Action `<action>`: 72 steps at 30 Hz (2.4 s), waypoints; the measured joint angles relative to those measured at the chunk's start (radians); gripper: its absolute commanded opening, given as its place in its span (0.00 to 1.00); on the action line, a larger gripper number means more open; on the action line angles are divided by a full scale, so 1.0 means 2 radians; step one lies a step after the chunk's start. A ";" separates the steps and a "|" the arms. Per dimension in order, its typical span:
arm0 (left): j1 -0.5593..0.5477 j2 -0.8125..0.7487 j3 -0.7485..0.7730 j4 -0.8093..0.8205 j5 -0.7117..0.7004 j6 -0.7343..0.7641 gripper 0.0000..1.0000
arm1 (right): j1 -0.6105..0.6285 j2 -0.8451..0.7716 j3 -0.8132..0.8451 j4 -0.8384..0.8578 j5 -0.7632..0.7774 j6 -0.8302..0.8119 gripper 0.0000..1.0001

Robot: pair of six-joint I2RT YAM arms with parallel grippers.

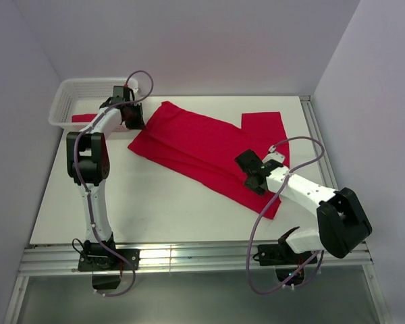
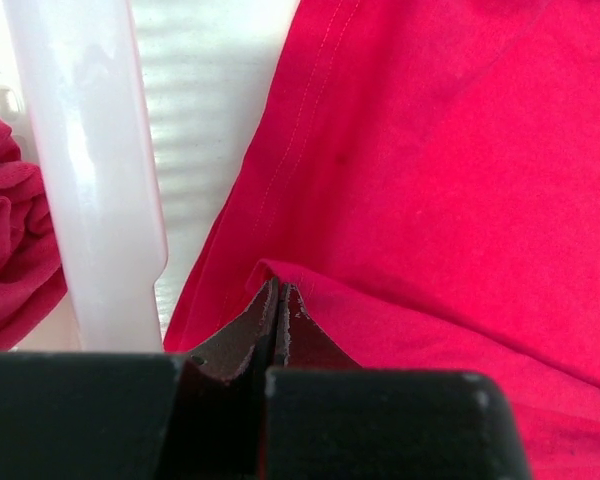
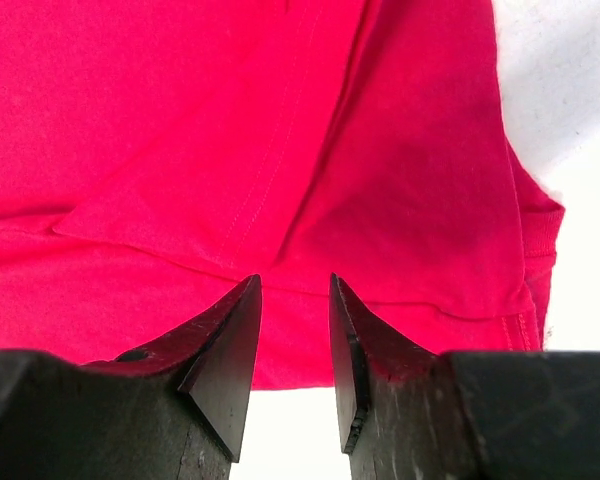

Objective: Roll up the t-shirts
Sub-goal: Fold the tshirt

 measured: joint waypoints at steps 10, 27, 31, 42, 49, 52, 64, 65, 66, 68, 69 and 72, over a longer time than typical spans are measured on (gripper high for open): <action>0.002 0.003 0.027 -0.023 -0.019 0.006 0.01 | -0.012 0.010 0.000 0.013 -0.001 -0.004 0.51; 0.002 0.003 0.027 -0.023 -0.020 0.007 0.00 | -0.015 0.060 -0.012 0.084 -0.040 0.006 0.42; 0.002 0.003 0.027 -0.023 -0.020 0.009 0.00 | -0.015 0.064 -0.012 0.091 -0.040 0.012 0.30; 0.002 0.003 0.027 -0.023 -0.020 0.010 0.00 | -0.015 0.068 0.009 0.072 -0.023 0.025 0.05; 0.002 0.003 0.027 -0.023 -0.020 0.010 0.00 | -0.027 0.100 0.095 0.062 -0.008 0.001 0.14; 0.002 0.003 0.027 -0.024 -0.020 0.010 0.00 | -0.041 0.131 0.123 0.068 -0.005 -0.017 0.27; 0.002 0.004 0.027 -0.023 -0.021 0.010 0.01 | -0.072 0.176 0.175 0.082 0.019 -0.061 0.47; 0.002 0.004 0.027 -0.023 -0.021 0.010 0.02 | -0.072 0.170 0.167 0.089 0.017 -0.065 0.47; 0.002 0.005 0.029 -0.025 -0.021 0.010 0.02 | -0.072 0.161 0.158 0.095 0.014 -0.068 0.47; 0.002 0.012 0.040 -0.030 -0.023 0.011 0.05 | -0.072 0.141 0.140 0.099 0.011 -0.070 0.47; 0.001 0.019 0.049 -0.034 -0.026 0.010 0.13 | -0.072 0.128 0.128 0.102 0.009 -0.072 0.47; -0.001 0.033 0.069 -0.048 -0.027 0.011 0.35 | -0.069 0.090 0.096 0.110 0.003 -0.077 0.47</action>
